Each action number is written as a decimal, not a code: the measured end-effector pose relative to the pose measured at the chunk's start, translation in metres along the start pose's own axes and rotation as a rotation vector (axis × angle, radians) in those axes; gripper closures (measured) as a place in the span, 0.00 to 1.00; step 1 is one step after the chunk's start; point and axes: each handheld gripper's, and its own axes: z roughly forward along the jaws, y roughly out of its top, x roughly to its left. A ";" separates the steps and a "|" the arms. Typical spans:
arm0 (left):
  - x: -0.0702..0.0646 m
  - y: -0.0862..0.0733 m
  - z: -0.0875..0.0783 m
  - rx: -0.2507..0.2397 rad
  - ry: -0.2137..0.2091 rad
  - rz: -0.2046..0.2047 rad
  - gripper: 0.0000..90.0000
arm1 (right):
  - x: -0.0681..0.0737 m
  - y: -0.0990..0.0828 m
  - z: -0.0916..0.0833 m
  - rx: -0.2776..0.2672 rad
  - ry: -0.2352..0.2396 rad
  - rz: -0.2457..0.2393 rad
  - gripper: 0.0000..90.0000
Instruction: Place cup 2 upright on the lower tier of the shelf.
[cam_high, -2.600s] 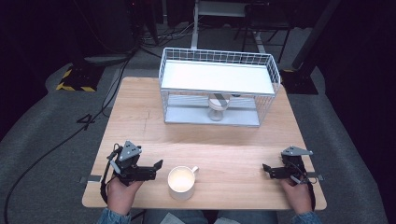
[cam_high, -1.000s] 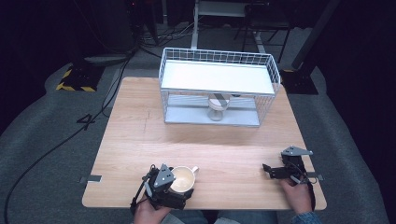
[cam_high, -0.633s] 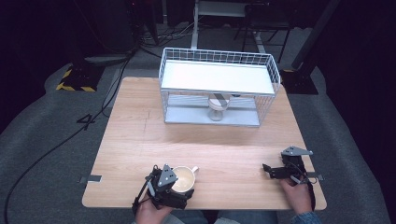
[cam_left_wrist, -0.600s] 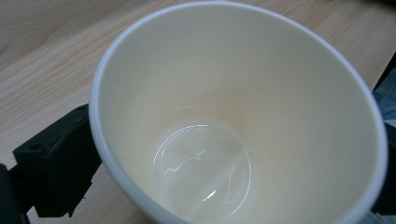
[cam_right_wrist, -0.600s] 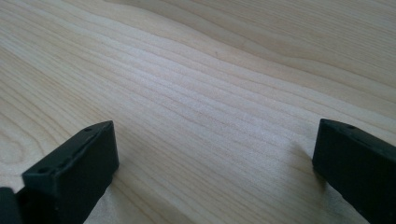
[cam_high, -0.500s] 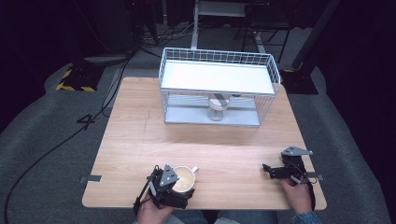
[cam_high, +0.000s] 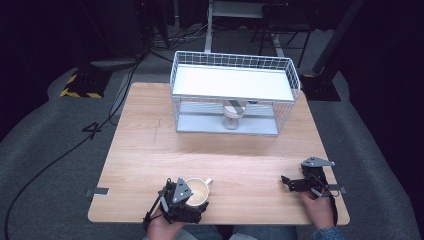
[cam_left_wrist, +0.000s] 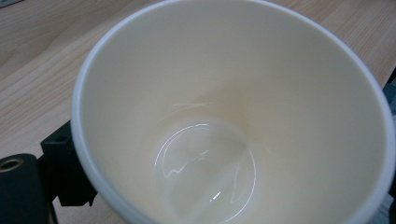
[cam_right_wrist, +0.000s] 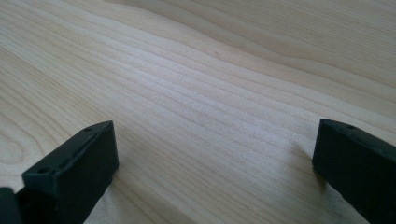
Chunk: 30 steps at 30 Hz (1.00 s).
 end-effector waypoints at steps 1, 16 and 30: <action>0.000 0.000 0.000 -0.001 0.003 0.005 0.09 | 0.000 0.000 0.000 -0.001 0.001 0.000 0.00; 0.001 0.001 -0.003 -0.013 -0.002 0.005 0.10 | 0.000 0.000 0.000 0.000 -0.001 0.001 0.00; 0.001 0.013 -0.014 -0.049 -0.011 0.027 0.10 | 0.000 0.000 0.000 0.000 -0.002 0.003 0.00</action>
